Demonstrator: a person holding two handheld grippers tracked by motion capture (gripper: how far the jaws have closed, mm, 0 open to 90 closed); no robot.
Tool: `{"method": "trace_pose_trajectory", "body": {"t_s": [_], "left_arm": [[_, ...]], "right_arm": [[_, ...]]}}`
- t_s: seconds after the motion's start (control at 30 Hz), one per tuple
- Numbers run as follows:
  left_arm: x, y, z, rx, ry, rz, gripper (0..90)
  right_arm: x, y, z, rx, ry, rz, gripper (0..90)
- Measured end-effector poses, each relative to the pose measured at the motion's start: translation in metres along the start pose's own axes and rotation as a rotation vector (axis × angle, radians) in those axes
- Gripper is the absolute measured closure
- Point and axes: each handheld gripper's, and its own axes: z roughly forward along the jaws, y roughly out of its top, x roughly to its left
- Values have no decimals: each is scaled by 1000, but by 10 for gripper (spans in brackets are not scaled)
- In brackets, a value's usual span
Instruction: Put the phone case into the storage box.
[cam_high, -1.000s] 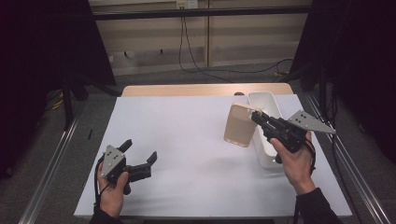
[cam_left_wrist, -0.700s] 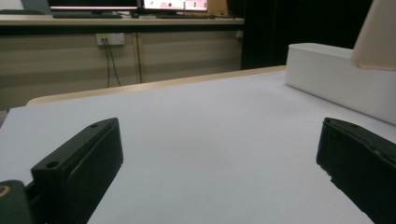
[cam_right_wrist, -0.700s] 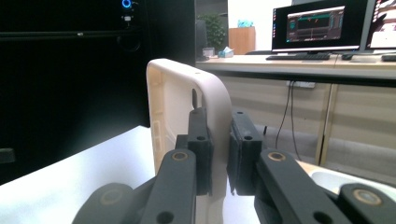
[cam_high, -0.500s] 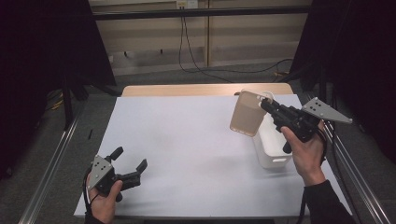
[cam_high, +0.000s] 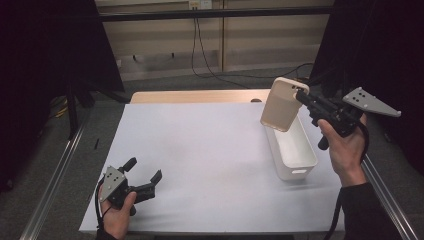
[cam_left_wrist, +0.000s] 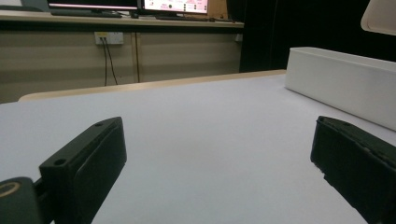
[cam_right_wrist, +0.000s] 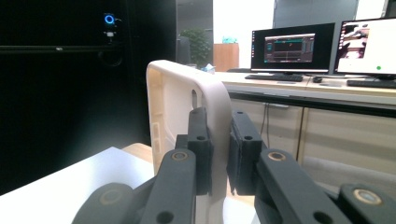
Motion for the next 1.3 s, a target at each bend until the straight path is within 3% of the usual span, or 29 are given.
{"method": "trace_pose_trajectory", "body": {"t_s": [0.47, 0.7, 0.87, 1.0, 1.2, 1.3], "left_arm": [[-7, -1, 1, 22, -22, 17, 30], [-7, 0, 0, 24, -17, 24, 32], [-9, 1, -1, 16, -18, 34, 32], [-8, 1, -1, 16, -21, 32, 31], [-12, 2, -2, 13, -29, 34, 32], [-15, 3, -3, 11, -36, 65, 33]], "right_arm": [[-30, 5, 11, 12, -40, -26, 815], [-42, -4, 17, 37, -45, -62, 815], [-54, -13, 26, 63, -79, -81, 815], [-63, -21, 33, 81, -76, -111, 815], [-73, -33, 44, 98, -64, -119, 816], [-76, -38, 49, 111, -64, -126, 816]]}}
